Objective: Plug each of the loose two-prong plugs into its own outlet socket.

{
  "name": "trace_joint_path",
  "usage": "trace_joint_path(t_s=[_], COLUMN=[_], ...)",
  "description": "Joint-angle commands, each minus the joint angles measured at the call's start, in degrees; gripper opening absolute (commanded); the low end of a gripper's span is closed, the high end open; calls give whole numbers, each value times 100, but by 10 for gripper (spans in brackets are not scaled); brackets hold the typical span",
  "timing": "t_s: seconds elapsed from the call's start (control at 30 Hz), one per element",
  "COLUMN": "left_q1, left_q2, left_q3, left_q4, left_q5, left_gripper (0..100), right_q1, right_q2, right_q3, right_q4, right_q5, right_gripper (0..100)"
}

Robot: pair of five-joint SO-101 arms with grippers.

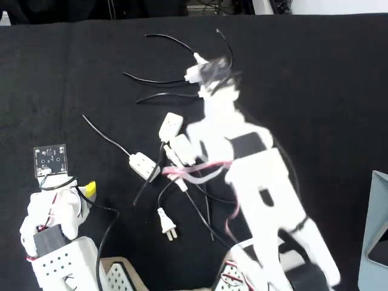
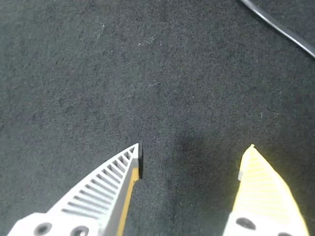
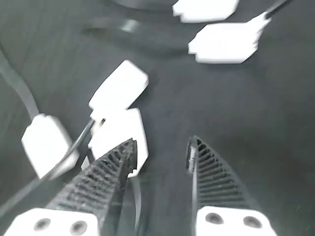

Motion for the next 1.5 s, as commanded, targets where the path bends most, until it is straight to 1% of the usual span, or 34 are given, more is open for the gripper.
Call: trace_joint_path(t_s=[0.0,0.1,0.17,0.37,0.43,0.67,0.83,1.17,1.27,1.4,1.47], left_q1=[22,22,22,22,22,22,22,22,22,22,22], left_q2=[-35,-35,-35,-35,-35,-35,-35,-35,-35,-35,-35], left_q3=[-31,-31,-31,-31,-31,-31,-31,-22,-22,-22,-22], left_q4=[-35,-35,-35,-35,-35,-35,-35,-35,-35,-35,-35], left_q5=[26,26,26,26,26,26,26,26,26,26,26], left_gripper=[320,320,320,320,320,320,320,320,320,320,320], right_q1=[-651,-1178,-1521,-2637,-2866,-2998,-3279,-3288,-3323,-3675,-3842], right_q2=[-585,-629,-585,-303,-136,813,1262,1824,2079,2273,2273], right_q3=[171,312,409,725,778,1068,1068,1068,1086,1059,1059], right_q4=[712,1196,1336,1310,1222,492,413,325,176,211,220], right_q5=[-18,-62,-79,-615,-782,-879,-879,-897,-1116,-1160,-1152], right_gripper=[152,152,152,152,152,149,149,149,148,147,119])
